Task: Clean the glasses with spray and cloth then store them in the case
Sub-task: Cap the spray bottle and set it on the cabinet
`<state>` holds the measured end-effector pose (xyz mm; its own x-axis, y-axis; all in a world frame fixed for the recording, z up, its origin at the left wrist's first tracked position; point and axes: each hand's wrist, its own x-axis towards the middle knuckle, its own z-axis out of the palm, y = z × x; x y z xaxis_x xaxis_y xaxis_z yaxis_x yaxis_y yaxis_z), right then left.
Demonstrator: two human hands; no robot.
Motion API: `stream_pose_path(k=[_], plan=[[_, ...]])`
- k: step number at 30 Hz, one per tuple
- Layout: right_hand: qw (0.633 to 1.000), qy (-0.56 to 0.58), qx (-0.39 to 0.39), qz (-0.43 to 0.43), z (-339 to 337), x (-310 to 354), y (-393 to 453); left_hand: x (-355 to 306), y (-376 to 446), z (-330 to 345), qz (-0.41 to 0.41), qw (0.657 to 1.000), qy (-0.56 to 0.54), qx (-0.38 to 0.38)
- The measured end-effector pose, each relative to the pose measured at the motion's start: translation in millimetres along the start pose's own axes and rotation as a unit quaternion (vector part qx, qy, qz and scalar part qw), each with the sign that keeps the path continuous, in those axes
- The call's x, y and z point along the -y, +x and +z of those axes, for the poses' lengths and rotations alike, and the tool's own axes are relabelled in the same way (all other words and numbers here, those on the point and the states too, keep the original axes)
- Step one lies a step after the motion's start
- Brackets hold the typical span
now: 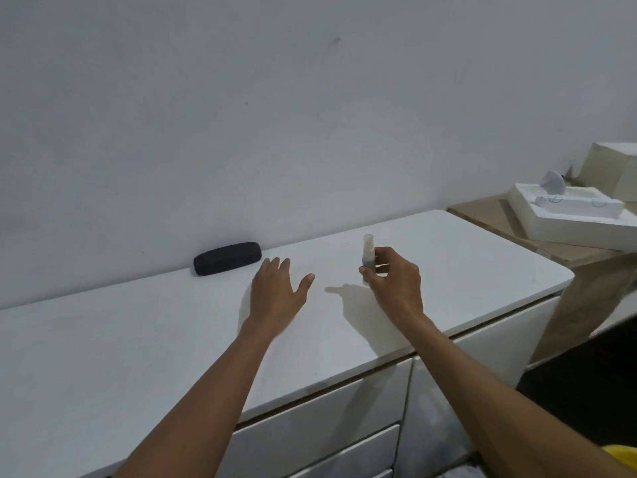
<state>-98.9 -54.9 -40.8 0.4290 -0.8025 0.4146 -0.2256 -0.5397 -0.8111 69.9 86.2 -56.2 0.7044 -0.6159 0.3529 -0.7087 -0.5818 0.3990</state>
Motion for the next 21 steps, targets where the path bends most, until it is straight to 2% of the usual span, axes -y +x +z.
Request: stream_pose_path(k=[7,15,21], plan=[[0.998,0.05,0.044,-0.017,67,26,46,56,25,4,-0.07,0.993,0.085,0.052],[0.994,0.069,0.081,-0.01,156,34,102,63,38,15,-0.091,0.988,0.088,0.087],[0.995,0.051,0.081,-0.005,194,21,127,64,39,18,-0.09,0.987,0.092,0.095]])
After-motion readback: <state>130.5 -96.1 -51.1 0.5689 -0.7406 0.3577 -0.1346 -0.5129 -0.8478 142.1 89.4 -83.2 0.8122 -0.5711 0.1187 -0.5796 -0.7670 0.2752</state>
